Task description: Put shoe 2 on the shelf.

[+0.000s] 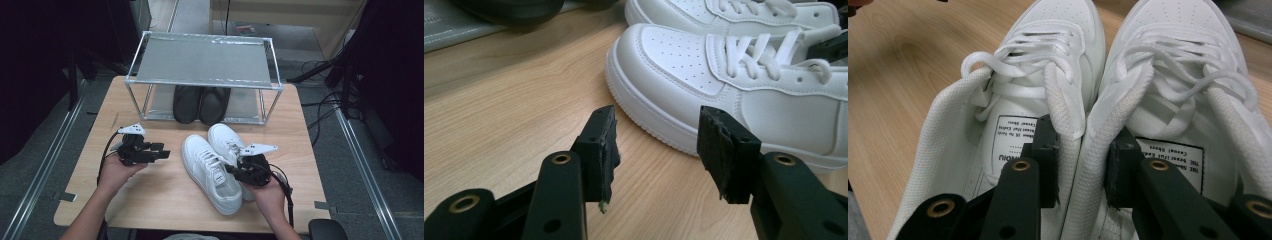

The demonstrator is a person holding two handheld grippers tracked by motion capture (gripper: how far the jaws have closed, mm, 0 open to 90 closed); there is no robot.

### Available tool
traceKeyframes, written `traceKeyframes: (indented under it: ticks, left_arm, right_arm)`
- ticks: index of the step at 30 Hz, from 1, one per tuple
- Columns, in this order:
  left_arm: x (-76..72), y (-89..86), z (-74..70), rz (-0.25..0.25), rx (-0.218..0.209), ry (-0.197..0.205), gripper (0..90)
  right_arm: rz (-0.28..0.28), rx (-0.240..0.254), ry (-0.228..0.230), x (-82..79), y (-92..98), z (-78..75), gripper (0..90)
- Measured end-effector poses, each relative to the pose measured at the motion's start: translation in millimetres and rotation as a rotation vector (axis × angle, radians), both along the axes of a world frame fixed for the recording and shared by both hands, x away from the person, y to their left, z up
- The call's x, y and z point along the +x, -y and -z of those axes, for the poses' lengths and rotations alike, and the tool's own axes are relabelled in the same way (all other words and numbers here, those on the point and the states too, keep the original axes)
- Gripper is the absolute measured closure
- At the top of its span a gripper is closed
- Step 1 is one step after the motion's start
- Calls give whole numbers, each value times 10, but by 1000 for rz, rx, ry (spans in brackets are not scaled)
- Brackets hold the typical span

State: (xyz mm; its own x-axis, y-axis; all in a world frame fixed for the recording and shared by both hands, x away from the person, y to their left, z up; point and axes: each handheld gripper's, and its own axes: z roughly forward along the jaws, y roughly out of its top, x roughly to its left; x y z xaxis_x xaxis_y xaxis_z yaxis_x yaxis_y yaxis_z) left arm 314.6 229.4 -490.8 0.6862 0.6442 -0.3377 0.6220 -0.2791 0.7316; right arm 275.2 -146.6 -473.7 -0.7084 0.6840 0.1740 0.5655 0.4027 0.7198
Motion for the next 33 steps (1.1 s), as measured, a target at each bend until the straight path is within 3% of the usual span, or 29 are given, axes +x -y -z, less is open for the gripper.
traceKeyframes:
  ticks: [9, 20, 23, 33]
  left_arm:
    - [9, 9, 25, -4, 39, -10, 475]
    - [-2, -40, 33, -22, 51, -17, 439]
    - [-28, -58, 49, -24, 77, -21, 446]
    - [-143, -226, 55, -73, 77, -11, 442]
  right_arm:
    - [-19, 26, -22, 2, 173, -89, 742]
    - [-62, 50, -13, -22, 257, -223, 743]
    - [-76, 62, -11, -5, 277, -256, 743]
    - [-152, 55, 15, 157, 181, -347, 745]
